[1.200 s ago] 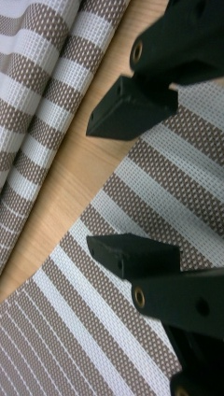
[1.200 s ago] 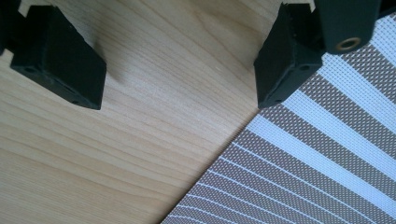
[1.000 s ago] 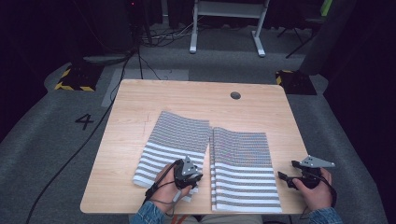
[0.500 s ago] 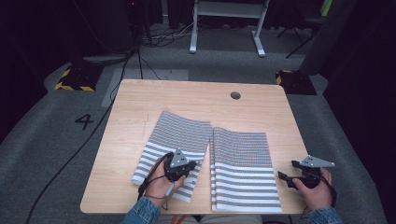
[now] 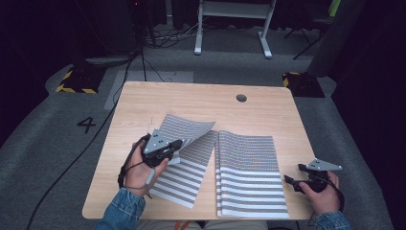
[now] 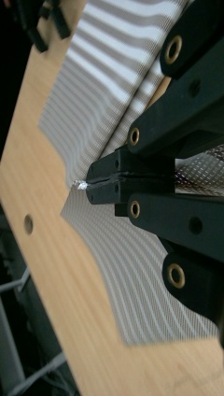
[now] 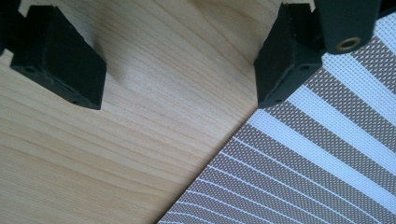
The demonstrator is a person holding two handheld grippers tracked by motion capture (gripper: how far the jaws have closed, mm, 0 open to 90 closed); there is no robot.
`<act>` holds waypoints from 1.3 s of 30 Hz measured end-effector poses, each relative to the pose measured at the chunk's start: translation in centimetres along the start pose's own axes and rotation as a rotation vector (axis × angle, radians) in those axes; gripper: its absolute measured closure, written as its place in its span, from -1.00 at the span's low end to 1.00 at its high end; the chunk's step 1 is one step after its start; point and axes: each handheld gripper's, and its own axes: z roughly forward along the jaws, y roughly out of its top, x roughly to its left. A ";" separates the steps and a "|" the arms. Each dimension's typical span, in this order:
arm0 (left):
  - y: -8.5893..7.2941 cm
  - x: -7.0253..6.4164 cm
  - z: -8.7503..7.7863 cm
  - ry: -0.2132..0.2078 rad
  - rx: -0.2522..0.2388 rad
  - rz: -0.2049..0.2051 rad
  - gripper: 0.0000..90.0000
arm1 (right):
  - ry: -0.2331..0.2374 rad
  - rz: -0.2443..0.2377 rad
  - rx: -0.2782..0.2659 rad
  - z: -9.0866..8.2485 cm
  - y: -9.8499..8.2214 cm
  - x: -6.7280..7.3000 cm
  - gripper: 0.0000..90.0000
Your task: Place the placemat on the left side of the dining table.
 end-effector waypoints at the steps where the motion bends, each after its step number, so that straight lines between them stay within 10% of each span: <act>1: 0.1 0.4 -0.3 0.009 -0.004 -0.011 0.97 | -0.001 0.000 0.000 0.0 0.0 0.0 -0.63; 16: -1.6 7.5 -2.2 0.210 0.009 -0.067 0.98 | -0.001 0.000 0.000 0.0 0.0 0.0 -0.63; 23: -2.6 9.3 -2.4 0.222 0.020 -0.097 0.97 | 0.000 0.000 0.000 0.0 0.0 0.0 -0.63; 39: -6.3 13.1 -4.7 0.420 0.111 -0.233 0.97 | 0.000 0.001 0.001 0.0 0.0 0.0 -0.63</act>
